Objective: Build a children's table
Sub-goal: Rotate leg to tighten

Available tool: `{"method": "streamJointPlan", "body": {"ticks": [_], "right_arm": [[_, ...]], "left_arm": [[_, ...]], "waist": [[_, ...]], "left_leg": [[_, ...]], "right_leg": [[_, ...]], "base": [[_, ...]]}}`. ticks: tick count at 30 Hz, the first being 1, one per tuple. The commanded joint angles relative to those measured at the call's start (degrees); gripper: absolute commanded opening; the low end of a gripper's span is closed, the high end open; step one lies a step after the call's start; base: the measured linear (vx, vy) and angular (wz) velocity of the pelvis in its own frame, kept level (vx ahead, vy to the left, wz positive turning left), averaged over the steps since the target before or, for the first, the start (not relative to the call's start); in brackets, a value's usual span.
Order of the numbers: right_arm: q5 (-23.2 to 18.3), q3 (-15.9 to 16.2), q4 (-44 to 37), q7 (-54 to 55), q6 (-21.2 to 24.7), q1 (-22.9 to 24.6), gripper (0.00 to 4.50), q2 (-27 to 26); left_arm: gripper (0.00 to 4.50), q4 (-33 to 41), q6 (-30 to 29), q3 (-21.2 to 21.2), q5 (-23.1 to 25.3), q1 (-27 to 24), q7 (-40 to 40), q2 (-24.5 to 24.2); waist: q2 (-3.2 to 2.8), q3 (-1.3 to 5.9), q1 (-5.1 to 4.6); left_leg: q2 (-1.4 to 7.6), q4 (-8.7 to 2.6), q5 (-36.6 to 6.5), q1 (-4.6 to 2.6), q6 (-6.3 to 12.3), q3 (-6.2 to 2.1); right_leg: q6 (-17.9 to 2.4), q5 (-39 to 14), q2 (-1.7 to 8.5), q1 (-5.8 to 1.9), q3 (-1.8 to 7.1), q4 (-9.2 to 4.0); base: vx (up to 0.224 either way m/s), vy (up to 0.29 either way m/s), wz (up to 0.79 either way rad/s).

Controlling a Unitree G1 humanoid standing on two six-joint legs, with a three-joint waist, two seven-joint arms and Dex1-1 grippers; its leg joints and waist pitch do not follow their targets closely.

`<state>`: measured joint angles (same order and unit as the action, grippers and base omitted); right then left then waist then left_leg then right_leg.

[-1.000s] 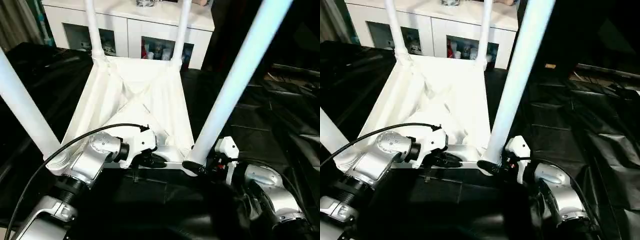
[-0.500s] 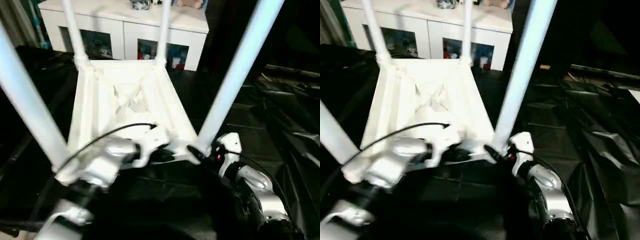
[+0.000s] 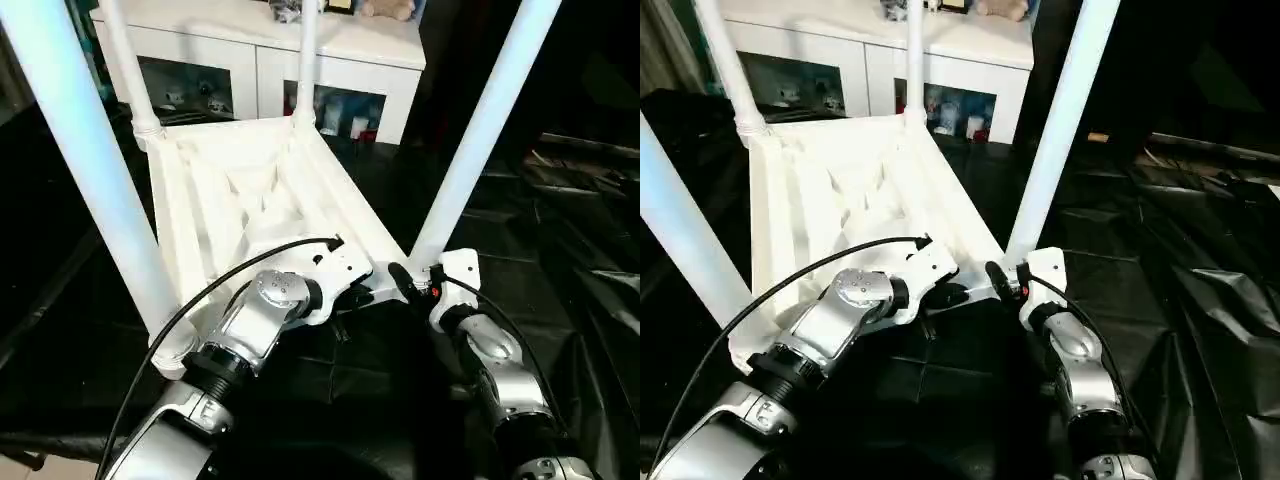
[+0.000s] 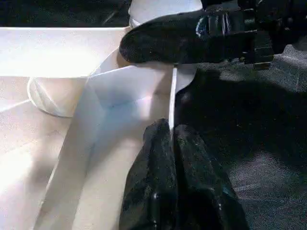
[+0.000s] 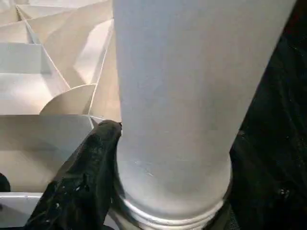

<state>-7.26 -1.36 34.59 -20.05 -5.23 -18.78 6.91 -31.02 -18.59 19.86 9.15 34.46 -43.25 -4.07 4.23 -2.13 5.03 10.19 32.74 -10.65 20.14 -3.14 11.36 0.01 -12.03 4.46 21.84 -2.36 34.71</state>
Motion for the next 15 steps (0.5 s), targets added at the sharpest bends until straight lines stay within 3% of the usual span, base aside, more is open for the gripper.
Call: {"method": "streamJointPlan", "body": {"ticks": [1, 5, 9, 12, 15], "right_arm": [[-1.57, 4.32, -2.23, -8.07, -0.9, 1.19, 3.47, -2.8], [-4.07, 4.98, -6.52, -15.03, 0.69, 2.79, 3.88, 0.81], [-5.26, 5.69, -10.32, -21.9, 1.98, 4.53, 3.88, 5.91], [-6.32, 5.4, -12.44, -25.79, 2.67, 5.52, 3.88, 8.65], [-7.11, 5.69, -14.76, -29.66, 3.39, 6.55, 3.88, 10.87]], "left_arm": [[0.0, -2.75, -0.78, 1.21, 1.1, -0.75, 2.5, 0.58], [0.0, -0.15, 1.34, 2.0, 0.01, -2.1, -3.07, -2.42], [0.0, 2.11, 2.85, 1.7, -1.78, -3.53, -8.41, -5.67], [0.0, 3.64, 7.2, 1.95, -3.68, -4.54, -13.93, -8.48], [0.0, 7.46, 8.64, 2.1, -7.69, -6.37, -22.76, -11.77]], "waist": [[0.41, 2.45, -0.03], [0.38, 2.4, -0.22], [0.26, 2.23, -0.36], [0.28, 2.16, -0.41], [0.12, 2.03, -0.46]], "left_leg": [[3.21, -3.67, -12.2, -0.21, 3.13, -1.49], [3.26, -3.65, -10.93, 0.17, 4.39, -1.55], [3.33, -3.74, -12.49, 0.01, 4.14, -1.55], [3.4, -3.88, -13.59, 0.04, 4.1, -1.61], [3.6, -4.08, -14.11, -0.07, 3.58, -1.69]], "right_leg": [[-9.74, -11.83, 4.12, -1.64, 2.43, -4.66], [-10.44, -9.06, 4.05, -1.81, 2.36, -4.39], [-10.7, -12.14, 4.1, -1.76, 2.34, -4.77], [-10.2, -13.91, 4.04, -1.6, 2.37, -4.91], [-10.15, -15.03, 4.15, -1.37, 2.49, -4.86]], "base": [[0.0, 0.0, 0.0], [0.0, 0.0, 0.0], [0.0, 0.0, 0.0], [0.0, 0.0, 0.0], [0.0, 0.0, 0.0]]}}
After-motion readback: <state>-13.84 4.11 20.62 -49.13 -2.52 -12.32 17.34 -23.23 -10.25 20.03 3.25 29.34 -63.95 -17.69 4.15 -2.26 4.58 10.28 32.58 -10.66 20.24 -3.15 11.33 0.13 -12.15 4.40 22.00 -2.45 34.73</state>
